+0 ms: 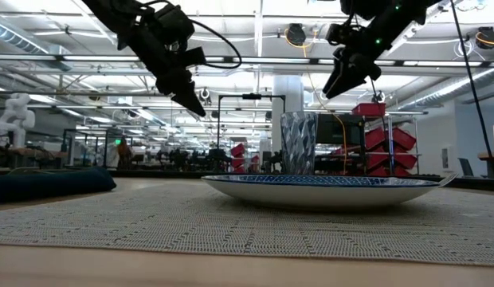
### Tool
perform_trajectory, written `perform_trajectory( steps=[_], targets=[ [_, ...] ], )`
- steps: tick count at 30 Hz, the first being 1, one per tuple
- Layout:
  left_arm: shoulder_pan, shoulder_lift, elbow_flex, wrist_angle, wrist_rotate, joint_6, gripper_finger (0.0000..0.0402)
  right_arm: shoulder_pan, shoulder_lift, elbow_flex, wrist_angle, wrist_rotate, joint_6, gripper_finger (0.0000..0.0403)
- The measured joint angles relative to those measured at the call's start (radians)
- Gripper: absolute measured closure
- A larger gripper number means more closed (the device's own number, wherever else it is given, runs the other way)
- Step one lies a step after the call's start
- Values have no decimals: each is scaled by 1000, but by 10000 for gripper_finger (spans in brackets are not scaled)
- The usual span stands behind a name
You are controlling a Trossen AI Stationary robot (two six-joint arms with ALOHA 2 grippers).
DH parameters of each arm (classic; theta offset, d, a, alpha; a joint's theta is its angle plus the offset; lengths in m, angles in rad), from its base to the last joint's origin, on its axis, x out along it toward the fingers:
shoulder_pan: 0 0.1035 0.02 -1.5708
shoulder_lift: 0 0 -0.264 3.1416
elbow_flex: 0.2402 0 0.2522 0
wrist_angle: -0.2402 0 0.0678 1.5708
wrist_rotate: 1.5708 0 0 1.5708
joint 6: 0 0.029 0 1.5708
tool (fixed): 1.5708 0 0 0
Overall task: Set table place
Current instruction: Adjust the blue cup
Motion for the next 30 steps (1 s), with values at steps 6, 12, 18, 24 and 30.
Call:
perform_trajectory(
  steps=[6,12,18,24,30],
  targets=[
    [30,0,0,-27,12,1,281,-125,46,92,-229,-68,24,188],
    [28,0,0,-29,13,-9,281,-163,95,107,-423,-67,84,188],
    [12,0,0,-35,12,-60,281,-202,136,76,-491,-63,197,188],
    [-24,0,0,-50,12,-80,281,-219,172,-12,-456,17,305,188],
    [-71,0,-26,-38,12,-79,281,-221,187,-117,-450,13,367,188]
  ],
)
